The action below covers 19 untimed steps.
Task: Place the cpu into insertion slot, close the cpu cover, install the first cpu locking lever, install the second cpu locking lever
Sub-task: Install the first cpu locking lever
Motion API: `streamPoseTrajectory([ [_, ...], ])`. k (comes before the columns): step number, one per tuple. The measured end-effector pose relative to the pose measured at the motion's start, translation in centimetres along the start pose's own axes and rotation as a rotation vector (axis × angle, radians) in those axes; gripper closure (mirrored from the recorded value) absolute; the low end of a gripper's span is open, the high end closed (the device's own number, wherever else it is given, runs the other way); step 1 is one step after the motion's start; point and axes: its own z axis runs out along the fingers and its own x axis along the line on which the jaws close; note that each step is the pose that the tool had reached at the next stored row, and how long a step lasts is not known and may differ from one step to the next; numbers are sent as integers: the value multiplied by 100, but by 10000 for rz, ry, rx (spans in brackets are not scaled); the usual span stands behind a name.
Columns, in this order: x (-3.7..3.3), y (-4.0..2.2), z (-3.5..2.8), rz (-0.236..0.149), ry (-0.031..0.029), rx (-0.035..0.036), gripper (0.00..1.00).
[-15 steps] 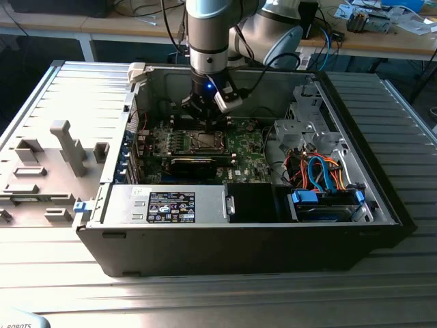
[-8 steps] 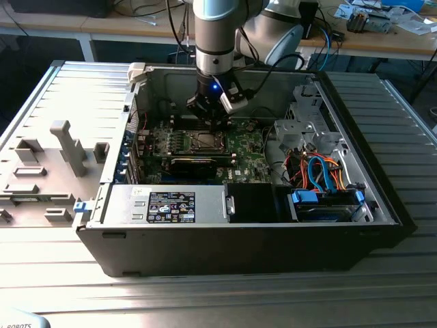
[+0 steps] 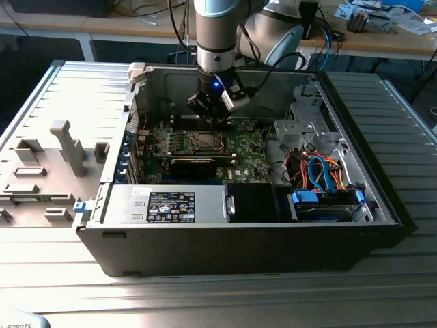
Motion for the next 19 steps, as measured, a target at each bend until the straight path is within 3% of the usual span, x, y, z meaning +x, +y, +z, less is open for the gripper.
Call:
streamPoseTrajectory([
  [2,-2,1,-61,0,2,5,89],
  [5,-3,-17,-85,1,1,6,89],
  [9,-3,-127,-88,-1,1,10,89],
  [12,-2,-246,-92,-4,1,89,89],
  [19,-1,-390,-100,-12,3,297,89],
])
